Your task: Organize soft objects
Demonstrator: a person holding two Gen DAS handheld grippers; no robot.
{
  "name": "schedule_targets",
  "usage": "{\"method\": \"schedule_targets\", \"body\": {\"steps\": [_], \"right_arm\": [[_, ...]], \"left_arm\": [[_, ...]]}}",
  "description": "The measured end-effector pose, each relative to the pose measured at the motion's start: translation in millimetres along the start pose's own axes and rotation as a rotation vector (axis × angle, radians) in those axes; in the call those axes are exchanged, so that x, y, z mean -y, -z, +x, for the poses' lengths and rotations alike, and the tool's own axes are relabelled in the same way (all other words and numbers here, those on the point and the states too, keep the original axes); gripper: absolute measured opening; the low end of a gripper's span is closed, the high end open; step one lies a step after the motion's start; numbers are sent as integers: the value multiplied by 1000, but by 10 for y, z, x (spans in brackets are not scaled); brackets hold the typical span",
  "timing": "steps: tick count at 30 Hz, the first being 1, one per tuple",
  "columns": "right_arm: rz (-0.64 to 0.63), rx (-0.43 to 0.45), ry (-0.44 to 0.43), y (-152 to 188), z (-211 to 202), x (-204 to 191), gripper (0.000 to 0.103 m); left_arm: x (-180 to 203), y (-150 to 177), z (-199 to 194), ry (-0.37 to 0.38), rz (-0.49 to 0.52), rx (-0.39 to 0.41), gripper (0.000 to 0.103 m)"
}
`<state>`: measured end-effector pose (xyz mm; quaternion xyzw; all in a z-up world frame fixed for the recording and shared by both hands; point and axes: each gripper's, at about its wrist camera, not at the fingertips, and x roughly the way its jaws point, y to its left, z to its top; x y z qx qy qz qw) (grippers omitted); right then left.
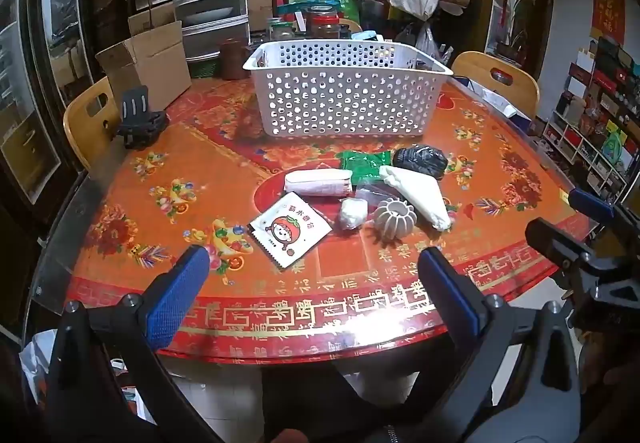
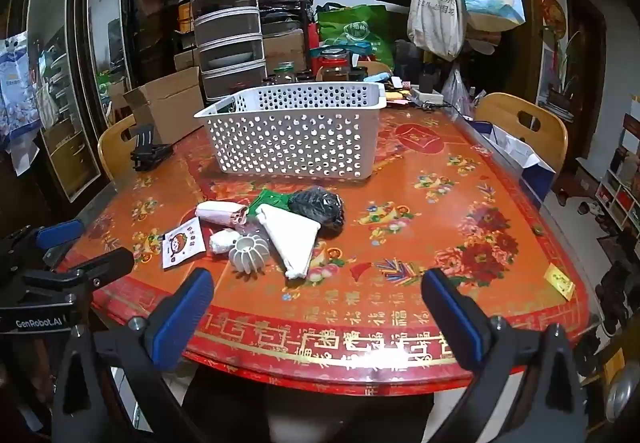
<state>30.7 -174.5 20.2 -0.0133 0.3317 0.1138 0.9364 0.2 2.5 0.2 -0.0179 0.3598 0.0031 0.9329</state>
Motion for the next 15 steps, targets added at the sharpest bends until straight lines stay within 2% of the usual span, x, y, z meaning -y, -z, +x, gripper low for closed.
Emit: {"method": "schedule_targets", "body": {"steps": [1,8,15], "right_arm": [[-2,-4,5,-5,2,5,103],[0,1,-6,13,-23,-21,103],[-3,-4,-7,39,20,-81,103]], "left_arm": [[23,0,0,-23,29,3,103],[79,-43,-33,-27,34,28,103],[21,-31,-137,-20,10,35,103]]}}
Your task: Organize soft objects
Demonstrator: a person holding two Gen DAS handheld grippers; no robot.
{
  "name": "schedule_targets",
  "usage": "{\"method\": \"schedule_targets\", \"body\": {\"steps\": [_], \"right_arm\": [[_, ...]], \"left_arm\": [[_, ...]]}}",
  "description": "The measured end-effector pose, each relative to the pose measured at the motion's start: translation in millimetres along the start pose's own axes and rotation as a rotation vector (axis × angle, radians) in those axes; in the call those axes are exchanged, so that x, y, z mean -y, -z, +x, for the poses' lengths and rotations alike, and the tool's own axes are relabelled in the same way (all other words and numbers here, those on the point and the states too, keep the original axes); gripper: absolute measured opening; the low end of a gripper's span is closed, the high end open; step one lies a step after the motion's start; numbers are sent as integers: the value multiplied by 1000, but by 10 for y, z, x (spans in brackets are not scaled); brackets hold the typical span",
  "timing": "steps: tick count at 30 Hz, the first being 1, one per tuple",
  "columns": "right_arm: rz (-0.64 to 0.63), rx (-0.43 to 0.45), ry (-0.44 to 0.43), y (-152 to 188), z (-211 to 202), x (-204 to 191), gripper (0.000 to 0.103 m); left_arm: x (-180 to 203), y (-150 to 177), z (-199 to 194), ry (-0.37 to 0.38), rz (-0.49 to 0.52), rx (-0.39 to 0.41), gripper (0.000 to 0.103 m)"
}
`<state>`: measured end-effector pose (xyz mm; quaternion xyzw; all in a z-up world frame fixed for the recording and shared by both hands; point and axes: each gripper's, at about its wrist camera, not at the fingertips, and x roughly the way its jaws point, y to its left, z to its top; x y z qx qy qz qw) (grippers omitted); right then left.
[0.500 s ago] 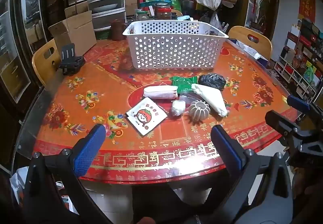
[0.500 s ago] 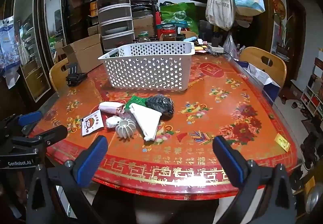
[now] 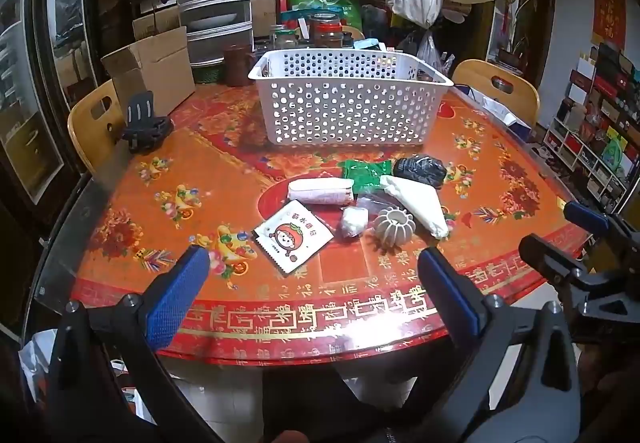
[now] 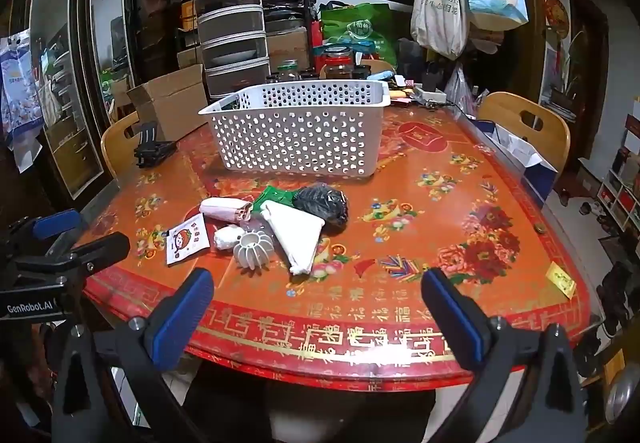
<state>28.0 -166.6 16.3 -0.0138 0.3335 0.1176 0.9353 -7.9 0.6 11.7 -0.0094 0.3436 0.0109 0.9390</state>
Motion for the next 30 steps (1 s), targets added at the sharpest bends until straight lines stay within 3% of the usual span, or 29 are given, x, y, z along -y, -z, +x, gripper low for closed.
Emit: {"method": "schedule_targets", "body": {"steps": [30], "right_arm": [[-3,-3,-16,-6,-54,60,103]], "left_arm": [[-27,-26,-45,10,-10,10,103]]}}
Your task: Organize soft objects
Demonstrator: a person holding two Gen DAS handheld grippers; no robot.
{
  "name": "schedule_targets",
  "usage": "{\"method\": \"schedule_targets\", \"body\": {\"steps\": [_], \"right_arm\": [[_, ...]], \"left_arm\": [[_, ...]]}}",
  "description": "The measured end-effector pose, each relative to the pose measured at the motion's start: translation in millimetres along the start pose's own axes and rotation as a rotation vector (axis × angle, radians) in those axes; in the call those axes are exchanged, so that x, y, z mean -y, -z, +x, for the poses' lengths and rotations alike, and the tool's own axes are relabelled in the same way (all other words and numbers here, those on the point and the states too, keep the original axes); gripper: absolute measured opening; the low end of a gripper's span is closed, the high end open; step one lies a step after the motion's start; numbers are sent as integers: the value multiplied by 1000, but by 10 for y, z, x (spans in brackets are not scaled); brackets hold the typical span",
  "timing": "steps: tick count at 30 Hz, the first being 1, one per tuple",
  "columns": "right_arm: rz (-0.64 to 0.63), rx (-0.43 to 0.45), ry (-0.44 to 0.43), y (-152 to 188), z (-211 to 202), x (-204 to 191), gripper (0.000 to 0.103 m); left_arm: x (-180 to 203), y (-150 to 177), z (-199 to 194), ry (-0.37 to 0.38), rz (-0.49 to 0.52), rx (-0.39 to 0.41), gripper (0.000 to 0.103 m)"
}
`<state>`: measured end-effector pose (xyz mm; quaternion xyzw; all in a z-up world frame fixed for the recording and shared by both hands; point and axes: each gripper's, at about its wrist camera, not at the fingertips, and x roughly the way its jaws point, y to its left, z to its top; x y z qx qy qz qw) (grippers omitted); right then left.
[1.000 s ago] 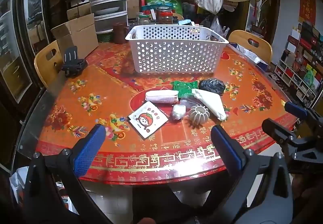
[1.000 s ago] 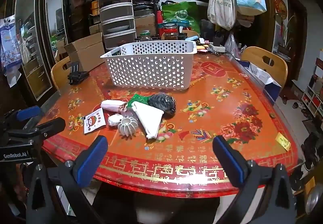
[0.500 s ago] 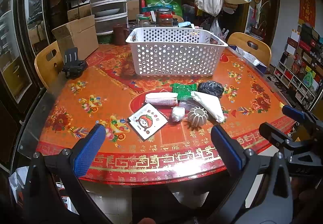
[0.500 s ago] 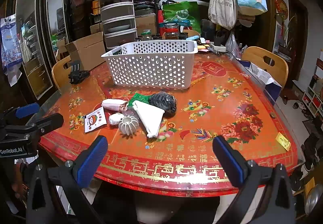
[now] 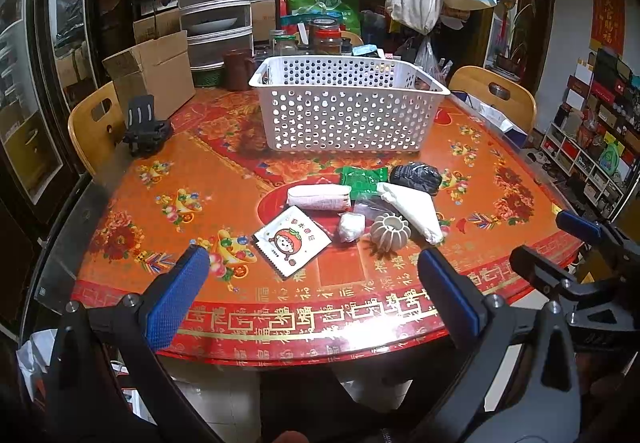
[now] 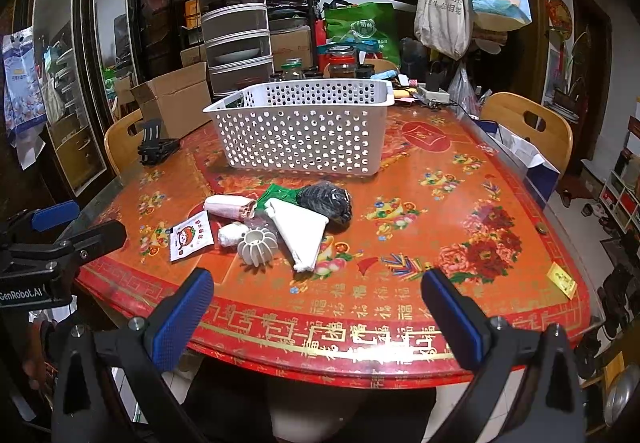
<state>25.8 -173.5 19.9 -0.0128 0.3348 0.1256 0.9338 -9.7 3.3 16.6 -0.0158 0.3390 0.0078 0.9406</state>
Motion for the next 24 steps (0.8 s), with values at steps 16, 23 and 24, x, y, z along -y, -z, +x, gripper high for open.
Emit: {"method": "schedule_targets", "body": {"steps": [16,23,24], "right_arm": [[-1,0,1,-4,0,-2,103],[0,1,2,-6,-3,-3,103],[0,1,3,-6,-3,-4,103]], "left_arm": [[0,-8,-30,1,-3,4,103],[-4,-7,-26,2,-4,3,103],[-4,-7,-25,1,-3,3,103]]}}
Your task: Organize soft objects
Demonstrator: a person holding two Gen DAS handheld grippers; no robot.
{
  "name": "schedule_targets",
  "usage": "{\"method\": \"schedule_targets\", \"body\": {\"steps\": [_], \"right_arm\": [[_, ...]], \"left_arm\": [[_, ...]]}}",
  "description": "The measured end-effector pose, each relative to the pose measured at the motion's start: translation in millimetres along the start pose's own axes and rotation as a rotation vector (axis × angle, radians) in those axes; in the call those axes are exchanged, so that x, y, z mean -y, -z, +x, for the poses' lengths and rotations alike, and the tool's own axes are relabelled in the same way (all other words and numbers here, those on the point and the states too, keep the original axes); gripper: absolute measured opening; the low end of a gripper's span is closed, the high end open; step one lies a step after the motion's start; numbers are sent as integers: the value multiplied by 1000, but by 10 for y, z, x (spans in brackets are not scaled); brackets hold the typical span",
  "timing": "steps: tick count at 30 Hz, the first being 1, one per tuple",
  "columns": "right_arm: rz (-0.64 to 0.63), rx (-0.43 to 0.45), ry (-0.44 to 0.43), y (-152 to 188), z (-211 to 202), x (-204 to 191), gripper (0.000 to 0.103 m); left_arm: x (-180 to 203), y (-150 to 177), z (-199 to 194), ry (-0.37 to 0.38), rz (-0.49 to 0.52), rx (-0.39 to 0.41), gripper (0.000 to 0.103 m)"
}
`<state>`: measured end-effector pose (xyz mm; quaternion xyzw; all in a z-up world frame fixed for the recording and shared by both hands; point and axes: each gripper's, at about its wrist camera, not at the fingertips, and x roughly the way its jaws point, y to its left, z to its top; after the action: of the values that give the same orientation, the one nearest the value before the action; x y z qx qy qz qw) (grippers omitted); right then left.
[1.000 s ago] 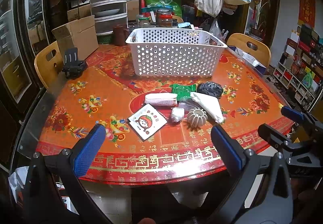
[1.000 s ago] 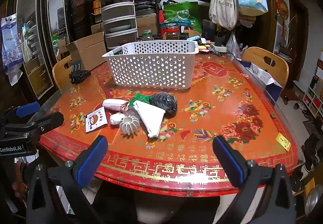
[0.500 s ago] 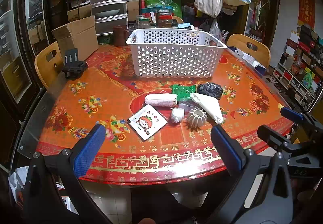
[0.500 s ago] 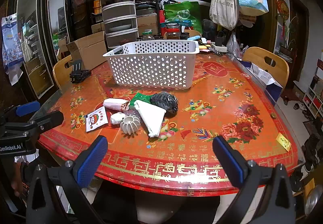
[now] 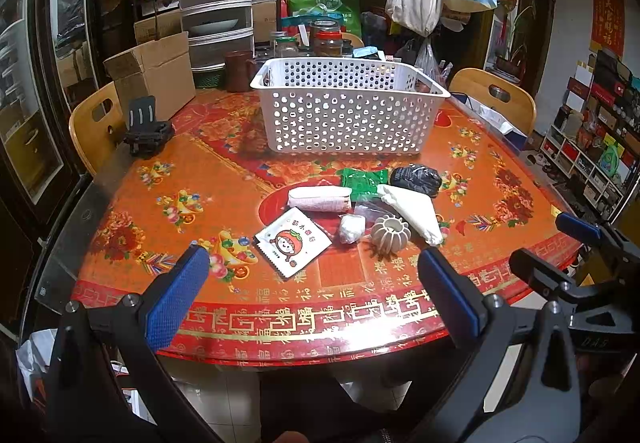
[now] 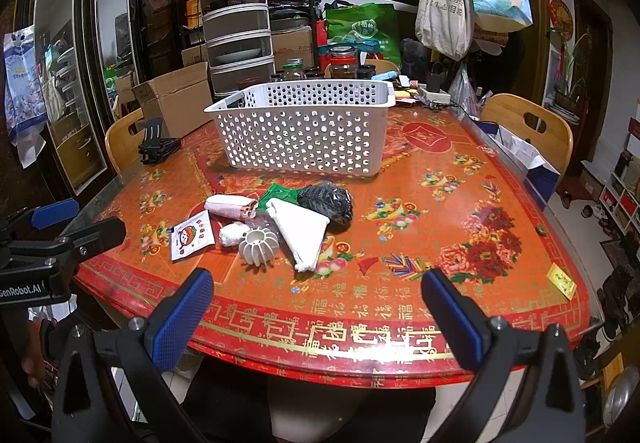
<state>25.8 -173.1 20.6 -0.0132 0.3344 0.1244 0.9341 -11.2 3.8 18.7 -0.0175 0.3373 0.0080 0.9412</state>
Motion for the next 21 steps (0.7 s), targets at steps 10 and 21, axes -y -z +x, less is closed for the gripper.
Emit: {"method": "schedule_targets", "body": {"steps": [10,21], "right_arm": [[0,-1,-1,0,4,-3,103],[44,39,-65,-5,159,77,103]], "left_arm": [[-7,-1,-3,1,-3,-1,103],[-116,-13,234,-23,-14,-32,103]]}}
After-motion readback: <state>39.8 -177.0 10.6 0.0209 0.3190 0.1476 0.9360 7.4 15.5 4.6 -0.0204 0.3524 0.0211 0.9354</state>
